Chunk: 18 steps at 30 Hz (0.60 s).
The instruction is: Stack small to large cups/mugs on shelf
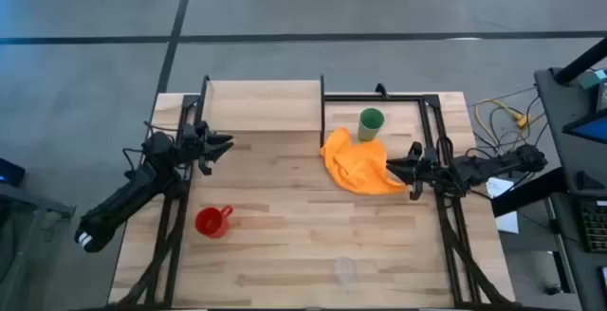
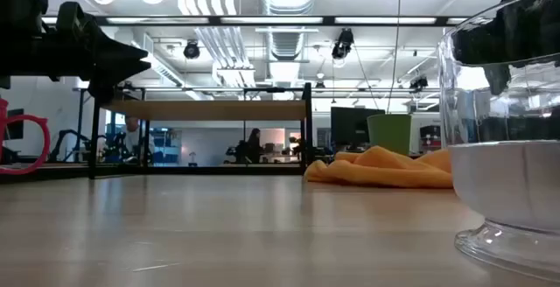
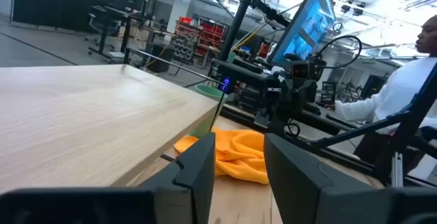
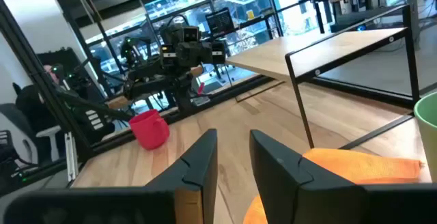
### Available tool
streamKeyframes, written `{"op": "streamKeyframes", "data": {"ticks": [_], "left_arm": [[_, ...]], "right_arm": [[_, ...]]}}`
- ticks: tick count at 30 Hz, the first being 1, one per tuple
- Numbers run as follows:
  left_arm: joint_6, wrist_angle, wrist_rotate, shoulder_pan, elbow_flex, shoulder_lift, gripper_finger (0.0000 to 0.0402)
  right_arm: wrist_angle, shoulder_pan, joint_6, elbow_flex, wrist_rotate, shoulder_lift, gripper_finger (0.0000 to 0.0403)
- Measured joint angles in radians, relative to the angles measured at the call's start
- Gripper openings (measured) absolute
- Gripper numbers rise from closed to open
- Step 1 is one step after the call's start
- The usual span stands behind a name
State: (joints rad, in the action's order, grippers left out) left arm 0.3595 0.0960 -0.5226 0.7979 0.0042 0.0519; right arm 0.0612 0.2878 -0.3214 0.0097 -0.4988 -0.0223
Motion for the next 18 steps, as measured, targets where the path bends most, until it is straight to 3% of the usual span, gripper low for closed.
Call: {"op": "streamKeyframes", "data": {"ticks": [18], "left_arm": [[0.0, 0.0, 0.0, 0.0, 0.0, 0.0, 0.0112]], "right_arm": [[0.0, 0.0, 0.0, 0.0, 0.0, 0.0, 0.0082]]}}
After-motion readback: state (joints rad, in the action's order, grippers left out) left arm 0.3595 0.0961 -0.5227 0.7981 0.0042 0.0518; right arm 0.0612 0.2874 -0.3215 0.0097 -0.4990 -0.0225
